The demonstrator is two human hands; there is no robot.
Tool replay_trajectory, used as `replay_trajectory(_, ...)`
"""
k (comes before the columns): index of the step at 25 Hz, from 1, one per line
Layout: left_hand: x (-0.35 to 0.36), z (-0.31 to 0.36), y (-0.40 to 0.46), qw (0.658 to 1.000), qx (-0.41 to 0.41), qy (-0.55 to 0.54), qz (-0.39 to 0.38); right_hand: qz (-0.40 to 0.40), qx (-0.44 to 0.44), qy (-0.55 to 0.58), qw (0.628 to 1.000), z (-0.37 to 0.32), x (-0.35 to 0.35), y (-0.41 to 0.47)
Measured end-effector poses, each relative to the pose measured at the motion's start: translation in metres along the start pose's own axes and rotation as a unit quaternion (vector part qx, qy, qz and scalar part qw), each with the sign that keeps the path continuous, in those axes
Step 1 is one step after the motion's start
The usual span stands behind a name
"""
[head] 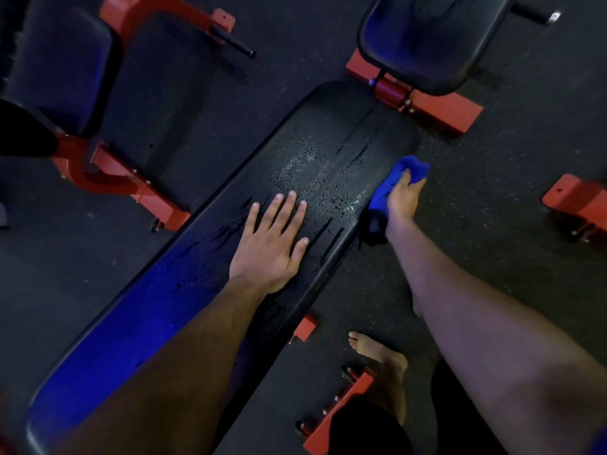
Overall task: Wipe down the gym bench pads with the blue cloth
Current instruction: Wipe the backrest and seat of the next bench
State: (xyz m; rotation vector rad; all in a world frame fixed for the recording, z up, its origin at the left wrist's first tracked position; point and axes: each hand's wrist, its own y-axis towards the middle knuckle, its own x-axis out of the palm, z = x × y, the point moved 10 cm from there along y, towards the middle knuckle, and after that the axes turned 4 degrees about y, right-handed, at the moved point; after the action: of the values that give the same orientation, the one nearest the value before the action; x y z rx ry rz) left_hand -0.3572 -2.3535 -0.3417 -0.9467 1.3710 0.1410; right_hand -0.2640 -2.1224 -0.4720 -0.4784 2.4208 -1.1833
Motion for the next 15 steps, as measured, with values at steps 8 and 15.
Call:
replay_trajectory(8,0.0,-0.001,0.001,1.0,0.001,0.001,0.003,-0.024,-0.004,0.015,1.0,0.066,-0.002,-0.074)
replay_trajectory(15,0.001,-0.002,0.001,1.0,0.001,-0.006,-0.008,-0.01,0.012,-0.04,0.999,0.018,-0.002,-0.023)
